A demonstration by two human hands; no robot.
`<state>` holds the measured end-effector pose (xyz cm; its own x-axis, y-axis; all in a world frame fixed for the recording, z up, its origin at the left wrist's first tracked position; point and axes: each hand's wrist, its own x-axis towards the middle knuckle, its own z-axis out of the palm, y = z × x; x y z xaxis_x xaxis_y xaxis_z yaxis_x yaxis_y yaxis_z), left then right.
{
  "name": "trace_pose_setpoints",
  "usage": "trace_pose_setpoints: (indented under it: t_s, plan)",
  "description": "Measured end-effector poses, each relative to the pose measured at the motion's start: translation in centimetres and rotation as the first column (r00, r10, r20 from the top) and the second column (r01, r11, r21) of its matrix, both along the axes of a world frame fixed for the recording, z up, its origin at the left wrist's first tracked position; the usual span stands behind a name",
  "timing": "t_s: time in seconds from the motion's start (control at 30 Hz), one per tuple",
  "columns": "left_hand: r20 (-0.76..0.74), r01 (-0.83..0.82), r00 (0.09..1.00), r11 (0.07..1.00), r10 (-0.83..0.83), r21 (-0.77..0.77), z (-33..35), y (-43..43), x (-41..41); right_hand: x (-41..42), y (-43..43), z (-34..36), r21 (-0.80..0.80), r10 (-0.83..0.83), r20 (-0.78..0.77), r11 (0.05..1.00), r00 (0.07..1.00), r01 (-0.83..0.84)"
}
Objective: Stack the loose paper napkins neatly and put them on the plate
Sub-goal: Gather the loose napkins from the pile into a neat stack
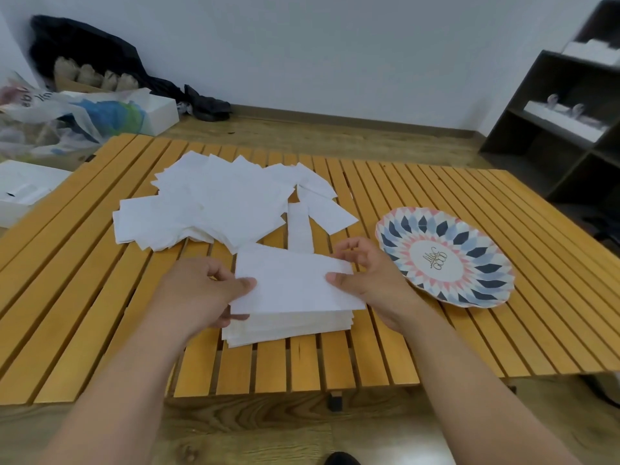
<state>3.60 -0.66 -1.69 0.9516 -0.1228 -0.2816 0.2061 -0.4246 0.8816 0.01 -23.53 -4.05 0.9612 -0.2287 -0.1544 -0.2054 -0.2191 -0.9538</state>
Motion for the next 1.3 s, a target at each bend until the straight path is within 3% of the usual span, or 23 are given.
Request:
trace_pose_setpoints:
  t_s: [0.13, 0.23, 0.37, 0.47, 0.57, 0.7, 0.9, 1.0, 1.07, 1.2, 1.3]
  plan:
    - [-0.005, 0.098, 0.995, 0.946, -0.101, 0.310, -1.1, -0.1, 0.4, 0.4, 0.9, -1.1, -0.335, 0.060, 0.084, 0.942, 0.995, -0.028]
    - [-0.025, 0.161, 0.985, 0.846, -0.172, 0.509, -1.5, -0.3, 0.5, 0.6, 1.2, -1.7, -0.547, 0.165, 0.038, 0.829, 0.986, -0.117]
    - [-0.043, 0.192, 0.973, 0.692, -0.227, 0.696, -2.5, -0.4, 0.7, 0.6, 1.1, -2.2, -0.683, 0.227, -0.037, 0.705, 0.973, -0.191]
    - [0.021, 0.139, 0.969, 0.609, -0.248, 0.781, -2.8, -0.4, 0.8, 1.2, 1.1, -2.0, -0.745, 0.212, 0.041, 0.657, 0.976, -0.112]
    - [0.114, 0.058, 0.965, 0.617, -0.235, 0.785, -2.5, -0.3, 0.7, 2.6, 1.3, -2.0, -0.829, 0.215, 0.099, 0.558, 0.972, -0.039]
    - [0.188, 0.016, 0.949, 0.634, -0.253, 0.773, -2.3, -0.5, 0.5, 4.3, 1.6, -2.7, -0.865, 0.242, 0.006, 0.489, 0.970, -0.117]
    - [0.185, 0.042, 0.947, 0.670, -0.264, 0.741, -2.8, -0.4, 0.7, 4.7, 1.7, -4.4, -0.843, 0.252, -0.084, 0.498, 0.964, -0.204]
    - [0.212, 0.026, 0.943, 0.692, -0.256, 0.722, -2.9, -0.4, 0.8, 4.5, 1.4, -4.3, -0.855, 0.258, -0.011, 0.498, 0.966, -0.143]
    - [0.248, -0.005, 0.939, 0.716, -0.236, 0.698, -2.8, -0.3, 0.9, 4.3, 1.5, -3.3, -0.810, 0.238, 0.099, 0.584, 0.966, -0.061]
    - [0.420, -0.059, 0.874, 0.804, -0.244, 0.592, -1.6, -0.6, 0.5, 3.4, 2.4, 1.1, -0.390, -0.065, 0.356, 0.896, 0.932, 0.211]
    - [0.575, 0.003, 0.762, 0.889, -0.299, 0.458, -0.7, -1.5, -0.3, 1.9, 3.0, 4.3, 0.025, -0.252, 0.359, 0.965, 0.899, 0.260]
